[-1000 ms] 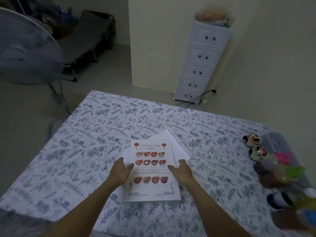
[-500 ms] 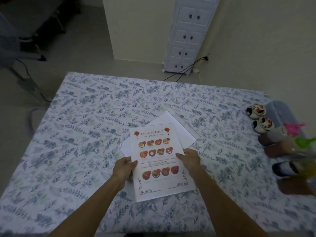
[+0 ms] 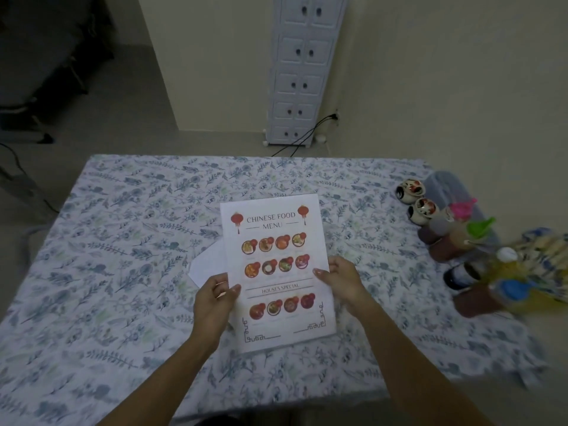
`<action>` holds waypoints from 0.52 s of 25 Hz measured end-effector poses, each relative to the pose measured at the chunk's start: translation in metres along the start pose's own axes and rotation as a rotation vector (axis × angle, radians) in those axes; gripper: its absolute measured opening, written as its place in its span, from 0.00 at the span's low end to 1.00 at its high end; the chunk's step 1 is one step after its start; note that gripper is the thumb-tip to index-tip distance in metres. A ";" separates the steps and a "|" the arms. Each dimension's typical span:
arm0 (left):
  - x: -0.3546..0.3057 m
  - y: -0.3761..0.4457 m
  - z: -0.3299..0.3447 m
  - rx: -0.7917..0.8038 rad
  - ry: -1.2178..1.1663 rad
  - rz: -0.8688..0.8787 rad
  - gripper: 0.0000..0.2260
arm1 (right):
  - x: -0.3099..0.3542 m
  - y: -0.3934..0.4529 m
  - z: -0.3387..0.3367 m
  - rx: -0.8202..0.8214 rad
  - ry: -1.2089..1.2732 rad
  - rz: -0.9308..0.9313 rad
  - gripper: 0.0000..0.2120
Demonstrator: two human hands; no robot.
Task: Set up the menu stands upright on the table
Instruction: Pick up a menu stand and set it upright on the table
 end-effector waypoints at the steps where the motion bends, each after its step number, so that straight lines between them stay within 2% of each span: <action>1: -0.001 -0.006 0.010 0.002 -0.002 0.022 0.07 | 0.001 -0.003 -0.014 0.010 -0.007 -0.023 0.09; 5: 0.001 -0.030 0.070 0.026 0.058 0.115 0.04 | -0.004 -0.009 -0.086 -0.011 -0.062 -0.118 0.07; 10: -0.010 -0.042 0.153 0.096 0.199 0.252 0.05 | -0.014 0.004 -0.163 -0.126 -0.093 -0.219 0.17; 13: -0.015 -0.034 0.187 0.091 0.224 0.269 0.05 | -0.014 0.016 -0.189 -0.165 -0.110 -0.262 0.16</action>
Point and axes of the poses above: each hand's wrist, its own y-axis towards the middle knuckle, its own z-axis out of the palm, x = y × z, the point moved 3 cm from there along y, towards the middle knuckle, and after that the axes turned 11 degrees about -z, right-handed, at the moved point
